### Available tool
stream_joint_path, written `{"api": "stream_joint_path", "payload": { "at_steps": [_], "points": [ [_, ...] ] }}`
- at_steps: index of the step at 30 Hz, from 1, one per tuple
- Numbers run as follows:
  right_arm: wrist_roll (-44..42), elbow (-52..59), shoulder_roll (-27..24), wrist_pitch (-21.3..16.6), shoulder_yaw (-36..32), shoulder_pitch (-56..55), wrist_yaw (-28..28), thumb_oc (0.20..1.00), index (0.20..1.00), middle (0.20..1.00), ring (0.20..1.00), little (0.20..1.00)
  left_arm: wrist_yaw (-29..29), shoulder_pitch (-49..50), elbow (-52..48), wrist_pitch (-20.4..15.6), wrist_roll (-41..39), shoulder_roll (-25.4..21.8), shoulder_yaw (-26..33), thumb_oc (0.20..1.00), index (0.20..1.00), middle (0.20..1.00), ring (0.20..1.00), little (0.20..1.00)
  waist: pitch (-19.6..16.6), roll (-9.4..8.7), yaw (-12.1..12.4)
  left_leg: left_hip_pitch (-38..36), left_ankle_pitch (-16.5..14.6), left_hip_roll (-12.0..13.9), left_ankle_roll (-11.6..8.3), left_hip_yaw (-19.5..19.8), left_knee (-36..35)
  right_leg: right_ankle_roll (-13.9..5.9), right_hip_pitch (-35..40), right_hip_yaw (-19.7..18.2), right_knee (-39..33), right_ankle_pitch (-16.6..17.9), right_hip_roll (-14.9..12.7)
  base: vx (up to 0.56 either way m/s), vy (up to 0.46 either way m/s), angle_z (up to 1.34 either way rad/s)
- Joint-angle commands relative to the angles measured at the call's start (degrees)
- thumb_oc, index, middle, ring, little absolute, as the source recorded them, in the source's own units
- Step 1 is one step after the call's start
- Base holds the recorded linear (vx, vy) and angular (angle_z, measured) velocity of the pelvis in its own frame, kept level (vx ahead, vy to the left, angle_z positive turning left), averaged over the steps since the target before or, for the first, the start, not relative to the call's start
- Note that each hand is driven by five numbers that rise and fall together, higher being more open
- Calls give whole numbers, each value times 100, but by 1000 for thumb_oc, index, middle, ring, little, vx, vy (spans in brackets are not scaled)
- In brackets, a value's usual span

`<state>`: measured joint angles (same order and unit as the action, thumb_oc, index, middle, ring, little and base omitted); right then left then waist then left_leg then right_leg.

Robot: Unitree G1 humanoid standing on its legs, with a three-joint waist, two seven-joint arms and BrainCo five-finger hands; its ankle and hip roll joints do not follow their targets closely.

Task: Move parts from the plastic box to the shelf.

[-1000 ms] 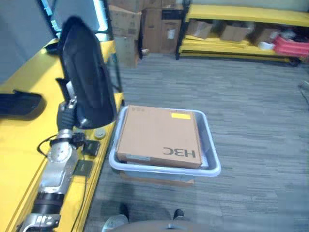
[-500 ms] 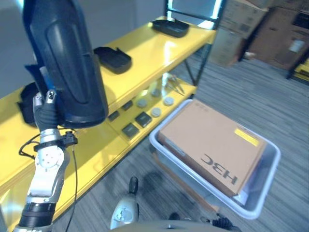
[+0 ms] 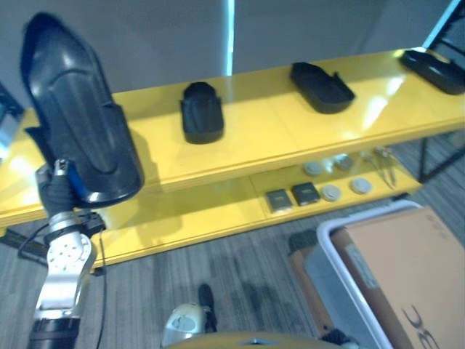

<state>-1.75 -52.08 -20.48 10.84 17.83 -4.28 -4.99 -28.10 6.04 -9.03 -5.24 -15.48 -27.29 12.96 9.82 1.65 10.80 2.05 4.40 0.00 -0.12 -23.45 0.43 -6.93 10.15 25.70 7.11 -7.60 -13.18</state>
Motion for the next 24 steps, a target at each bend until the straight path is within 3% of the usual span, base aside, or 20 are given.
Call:
{"api": "stream_joint_path", "payload": {
  "at_steps": [1,4,5,6,8,9,10,12,15,19,24],
  "points": [
    [90,-49,195,128,190,-90,129,1000,1000,1000,1000,1000,205,-171,-181,-379,65,-293,208,200,200,200,200,200,-138,-33,22,151,36,433,-469,615,-23,77,-94,342,-214,265,516,121,137,5],
    [-438,-8,264,147,160,-64,-28,1000,1000,1000,1000,1000,423,-108,-126,-419,39,-336,271,200,200,200,200,200,-185,-63,146,155,-204,231,-254,776,125,0,-118,312,215,49,335,152,185,7],
    [-545,4,290,111,79,-72,-57,1000,1000,1000,1000,1000,465,-155,-83,-444,53,-365,250,200,200,200,200,200,-185,-58,155,188,-262,155,-142,830,199,-69,-180,260,658,-46,208,144,230,2],
    [-695,11,318,34,-42,-100,-119,1000,1000,1000,1000,1000,472,-282,-2,-462,80,-429,154,200,200,200,200,200,-139,-38,89,189,-345,43,27,880,257,-205,-487,86,1501,87,-65,144,269,8],
    [-834,53,341,-26,-203,-142,-159,1000,1000,1000,1000,1000,392,-460,100,-500,93,-487,-27,200,200,200,200,200,-44,-8,-83,159,-477,-105,202,952,306,-299,-975,-334,2509,337,-244,126,241,19],
    [-946,22,330,-83,-298,-146,-157,1000,1000,1000,1000,1000,305,-609,173,-498,89,-534,-187,200,200,200,200,200,38,18,-285,67,-525,-208,280,1062,257,-327,-1375,-770,2955,498,-110,91,140,35],
    [-1038,-92,308,-239,-383,-134,-130,1000,1000,1000,1000,1000,124,-867,248,-452,120,-595,-448,200,200,200,200,200,183,90,-563,-13,-435,-237,316,1205,209,-196,-1933,-1154,2993,765,251,56,61,52],
    [-1056,-155,299,-343,-435,-123,-102,1000,1000,1000,1000,1000,33,-1031,252,-381,130,-601,-601,200,200,200,200,200,260,104,-705,-100,-447,-263,294,1346,174,-159,-2111,-1330,2748,824,415,80,-111,86],
    [-1195,-301,345,-541,-569,-64,-119,1000,1000,1000,1000,1000,-25,-1290,114,-264,167,-544,-866,200,200,200,200,200,370,-116,-1022,-273,-664,-397,229,1761,257,-274,-2111,-1920,573,1358,614,217,-341,68],
    [-1229,-287,233,-415,-623,-94,-21,1000,1000,1000,1000,1000,49,-1301,23,-134,140,-386,-960,200,200,200,200,200,211,-241,-1064,-335,-601,-209,53,1736,218,-169,-1478,-1983,-263,1275,780,191,-232,89],
    [-1365,-333,136,-441,-699,-43,-135,1000,1000,1000,1000,1000,23,-1279,-173,16,131,-134,-1137,200,200,200,200,200,132,-325,-1005,-89,-507,97,-179,1595,475,-8,-1112,-1855,-630,1161,885,110,-202,19]
  ]
}}
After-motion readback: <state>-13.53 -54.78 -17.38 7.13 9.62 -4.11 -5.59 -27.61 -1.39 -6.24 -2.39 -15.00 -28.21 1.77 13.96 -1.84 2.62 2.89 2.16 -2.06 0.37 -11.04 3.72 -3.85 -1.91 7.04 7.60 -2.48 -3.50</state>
